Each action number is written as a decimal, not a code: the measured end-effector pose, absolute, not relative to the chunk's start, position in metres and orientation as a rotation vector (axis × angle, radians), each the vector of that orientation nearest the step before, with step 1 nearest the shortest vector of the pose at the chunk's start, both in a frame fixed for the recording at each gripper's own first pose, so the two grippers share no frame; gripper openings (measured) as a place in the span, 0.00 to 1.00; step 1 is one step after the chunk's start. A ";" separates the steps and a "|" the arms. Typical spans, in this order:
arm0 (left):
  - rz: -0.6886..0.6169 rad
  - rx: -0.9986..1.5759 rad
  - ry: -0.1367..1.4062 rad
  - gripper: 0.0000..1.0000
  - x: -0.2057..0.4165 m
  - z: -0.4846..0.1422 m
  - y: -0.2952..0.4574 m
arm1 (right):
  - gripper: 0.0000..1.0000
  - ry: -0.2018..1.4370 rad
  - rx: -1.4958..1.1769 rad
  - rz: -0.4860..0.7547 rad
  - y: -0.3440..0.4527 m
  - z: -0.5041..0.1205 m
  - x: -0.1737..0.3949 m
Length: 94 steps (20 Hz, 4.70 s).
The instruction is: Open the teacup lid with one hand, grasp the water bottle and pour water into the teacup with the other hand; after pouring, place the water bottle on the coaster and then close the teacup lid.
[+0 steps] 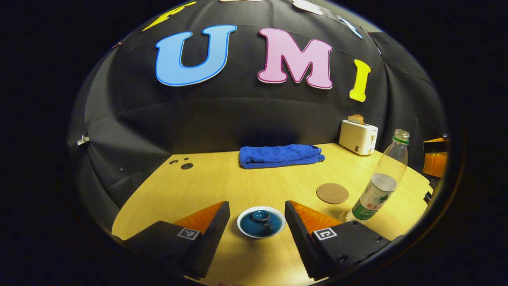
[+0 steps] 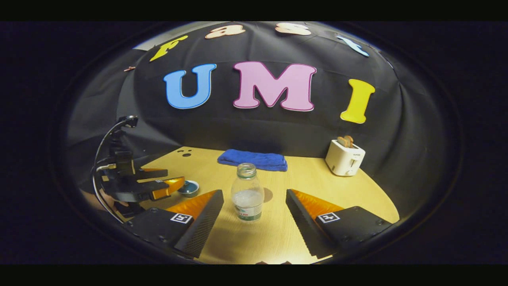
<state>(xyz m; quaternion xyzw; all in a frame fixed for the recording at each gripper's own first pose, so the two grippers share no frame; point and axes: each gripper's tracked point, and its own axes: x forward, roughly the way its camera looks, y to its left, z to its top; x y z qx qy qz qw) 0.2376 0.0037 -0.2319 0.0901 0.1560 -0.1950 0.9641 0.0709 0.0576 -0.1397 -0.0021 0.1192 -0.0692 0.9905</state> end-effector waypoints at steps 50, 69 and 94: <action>-0.379 0.179 0.333 0.27 0.243 -0.238 0.031 | 0.98 0.259 0.048 -0.182 0.051 -0.219 0.167; -0.297 0.112 0.250 0.27 0.216 -0.190 0.080 | 0.74 0.201 -0.543 -0.033 0.083 -0.175 0.211; -0.198 0.074 0.271 0.27 0.210 -0.204 0.170 | 0.73 0.059 -1.299 0.149 0.129 -0.221 0.292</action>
